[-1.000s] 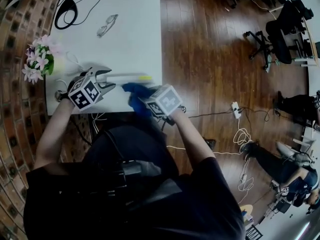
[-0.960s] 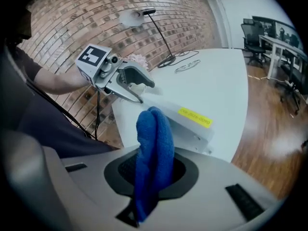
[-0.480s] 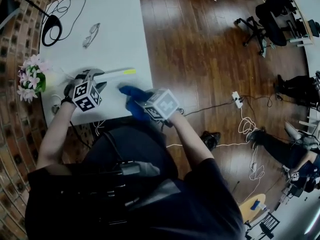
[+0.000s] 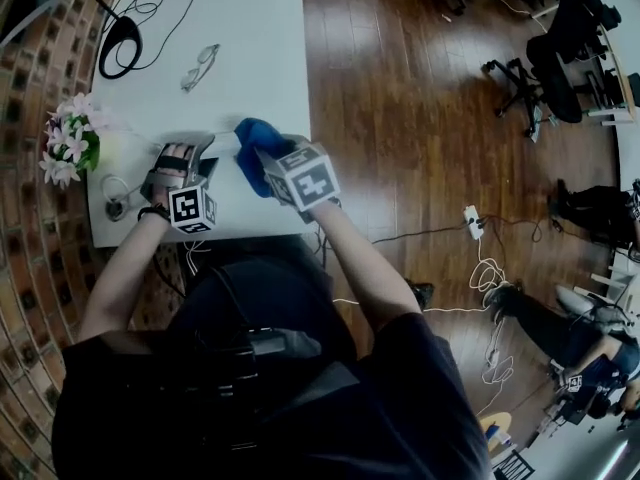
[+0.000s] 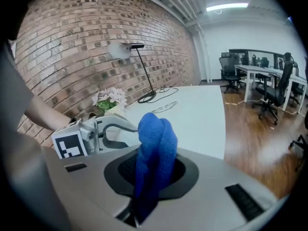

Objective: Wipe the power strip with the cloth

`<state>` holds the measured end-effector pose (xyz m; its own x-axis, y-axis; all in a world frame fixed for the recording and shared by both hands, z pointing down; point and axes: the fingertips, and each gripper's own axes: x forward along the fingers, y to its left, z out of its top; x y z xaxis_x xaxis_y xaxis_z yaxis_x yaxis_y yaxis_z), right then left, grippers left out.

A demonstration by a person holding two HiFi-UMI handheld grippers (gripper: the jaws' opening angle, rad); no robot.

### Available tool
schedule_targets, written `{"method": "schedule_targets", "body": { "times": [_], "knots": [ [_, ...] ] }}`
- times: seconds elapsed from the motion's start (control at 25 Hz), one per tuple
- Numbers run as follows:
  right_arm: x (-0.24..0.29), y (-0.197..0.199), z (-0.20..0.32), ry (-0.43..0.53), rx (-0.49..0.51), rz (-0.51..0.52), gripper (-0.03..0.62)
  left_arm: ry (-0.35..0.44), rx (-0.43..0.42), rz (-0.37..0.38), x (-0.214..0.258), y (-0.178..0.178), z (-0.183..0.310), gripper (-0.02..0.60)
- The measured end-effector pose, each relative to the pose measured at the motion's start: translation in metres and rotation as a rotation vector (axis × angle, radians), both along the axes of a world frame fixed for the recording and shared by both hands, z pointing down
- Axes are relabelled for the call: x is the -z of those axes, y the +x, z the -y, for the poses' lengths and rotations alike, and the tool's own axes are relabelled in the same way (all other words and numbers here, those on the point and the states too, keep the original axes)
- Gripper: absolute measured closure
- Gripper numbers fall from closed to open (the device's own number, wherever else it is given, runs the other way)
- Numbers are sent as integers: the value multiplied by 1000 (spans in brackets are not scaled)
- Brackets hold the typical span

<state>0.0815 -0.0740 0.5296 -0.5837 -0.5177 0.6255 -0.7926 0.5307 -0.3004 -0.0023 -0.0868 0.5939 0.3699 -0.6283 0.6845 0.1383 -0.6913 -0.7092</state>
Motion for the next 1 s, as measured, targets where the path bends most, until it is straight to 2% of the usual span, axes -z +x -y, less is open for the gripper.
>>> {"method": "schedule_targets", "body": {
  "times": [0.16, 0.24, 0.4, 0.52, 0.6, 0.68, 0.84, 1.0],
  "knots": [
    [-4, -9, 22, 14, -15, -25, 557, -4, 50, -46, 0, -3, 0, 374],
    [-6, -10, 26, -13, -16, -29, 558, -1, 58, -60, 1, -3, -1, 376],
    [-9, -14, 12, -55, 40, -56, 559, 30, 79, -81, 6, -7, -7, 390],
    [-13, -16, -1, -66, 73, -74, 559, -6, 92, -107, 7, -8, -13, 397],
    [-21, -13, -9, -94, 77, -92, 559, -83, 137, -144, 6, -13, -19, 383],
    [-34, -12, -20, -124, 89, -108, 559, -197, 200, -212, 4, -20, -26, 342],
    [-41, -14, -21, -130, 68, -63, 559, -438, 338, -371, 23, -25, -41, 342],
    [-43, -10, -23, -182, 64, -33, 558, -681, 489, -606, 39, -15, -40, 373]
  ]
}}
